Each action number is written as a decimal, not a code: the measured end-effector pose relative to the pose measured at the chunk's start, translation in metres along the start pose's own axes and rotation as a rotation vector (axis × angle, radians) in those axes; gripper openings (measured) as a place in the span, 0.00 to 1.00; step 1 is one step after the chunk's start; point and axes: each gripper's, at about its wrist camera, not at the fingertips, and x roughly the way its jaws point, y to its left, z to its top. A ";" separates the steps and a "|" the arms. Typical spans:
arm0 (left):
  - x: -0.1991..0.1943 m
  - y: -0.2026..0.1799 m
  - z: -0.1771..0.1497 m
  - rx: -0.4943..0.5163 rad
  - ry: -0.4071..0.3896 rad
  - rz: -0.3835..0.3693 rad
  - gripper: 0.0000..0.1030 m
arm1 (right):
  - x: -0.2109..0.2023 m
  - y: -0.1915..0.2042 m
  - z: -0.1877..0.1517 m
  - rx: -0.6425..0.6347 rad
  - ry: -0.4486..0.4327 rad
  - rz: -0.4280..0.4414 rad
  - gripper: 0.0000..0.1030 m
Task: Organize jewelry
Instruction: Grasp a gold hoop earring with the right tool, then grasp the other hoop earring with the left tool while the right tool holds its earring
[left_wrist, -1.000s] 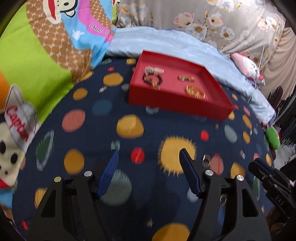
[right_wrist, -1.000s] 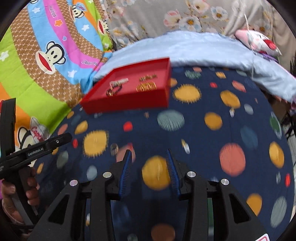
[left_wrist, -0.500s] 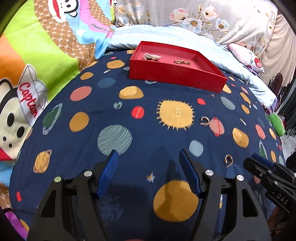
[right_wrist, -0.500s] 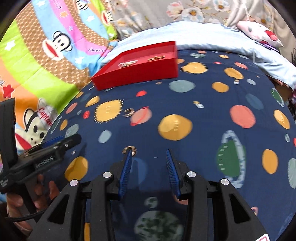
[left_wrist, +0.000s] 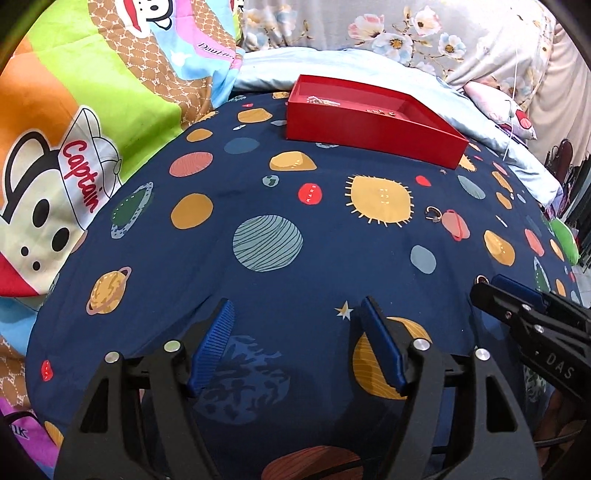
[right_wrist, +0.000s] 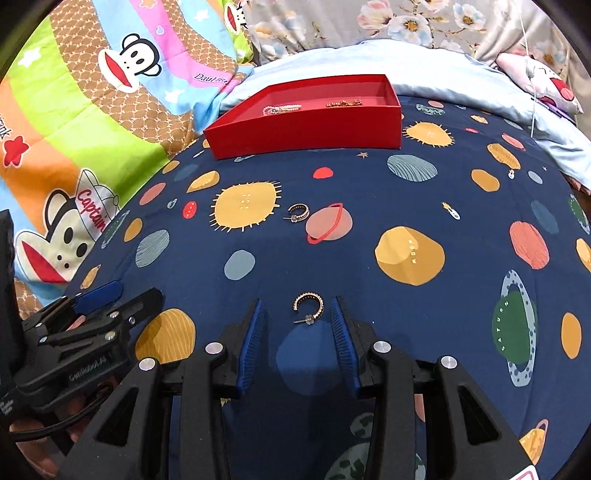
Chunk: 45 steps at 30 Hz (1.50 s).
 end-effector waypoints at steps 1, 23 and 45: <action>0.000 -0.001 0.000 0.003 -0.002 0.002 0.68 | 0.001 0.001 0.000 -0.005 -0.001 -0.006 0.34; 0.004 -0.010 0.007 0.013 0.027 -0.012 0.74 | -0.006 -0.008 0.001 0.004 -0.005 -0.061 0.15; 0.059 -0.108 0.072 0.107 0.061 -0.114 0.58 | -0.032 -0.072 0.010 0.148 -0.065 -0.097 0.15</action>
